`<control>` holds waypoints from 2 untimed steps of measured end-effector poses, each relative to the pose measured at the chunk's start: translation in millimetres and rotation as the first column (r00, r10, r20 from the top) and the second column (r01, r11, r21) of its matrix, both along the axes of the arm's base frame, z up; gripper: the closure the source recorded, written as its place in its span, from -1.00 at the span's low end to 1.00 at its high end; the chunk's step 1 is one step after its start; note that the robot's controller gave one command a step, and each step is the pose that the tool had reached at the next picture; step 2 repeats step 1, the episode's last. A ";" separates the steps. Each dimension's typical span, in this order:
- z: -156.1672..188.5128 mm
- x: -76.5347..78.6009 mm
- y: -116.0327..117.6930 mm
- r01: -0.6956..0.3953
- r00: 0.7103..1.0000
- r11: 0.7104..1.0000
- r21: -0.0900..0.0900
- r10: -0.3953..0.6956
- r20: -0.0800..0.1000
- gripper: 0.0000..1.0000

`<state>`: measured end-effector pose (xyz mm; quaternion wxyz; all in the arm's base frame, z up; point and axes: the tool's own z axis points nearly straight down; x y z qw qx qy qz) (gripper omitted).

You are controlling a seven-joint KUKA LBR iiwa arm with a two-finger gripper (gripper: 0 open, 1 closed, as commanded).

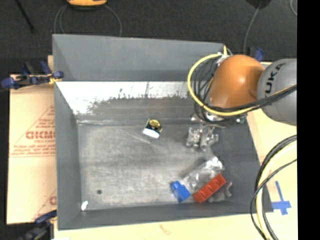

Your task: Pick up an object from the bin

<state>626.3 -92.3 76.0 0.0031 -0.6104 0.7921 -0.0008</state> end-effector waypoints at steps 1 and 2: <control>150.4 -5.9 7.3 -0.082 0.997 0.997 -0.004 0.082 0.005 1.00; 150.4 -5.9 7.3 -0.082 0.997 0.997 -0.004 0.082 0.005 1.00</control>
Offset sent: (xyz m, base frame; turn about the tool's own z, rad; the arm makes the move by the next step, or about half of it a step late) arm -0.0084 0.0078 0.1446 -0.0854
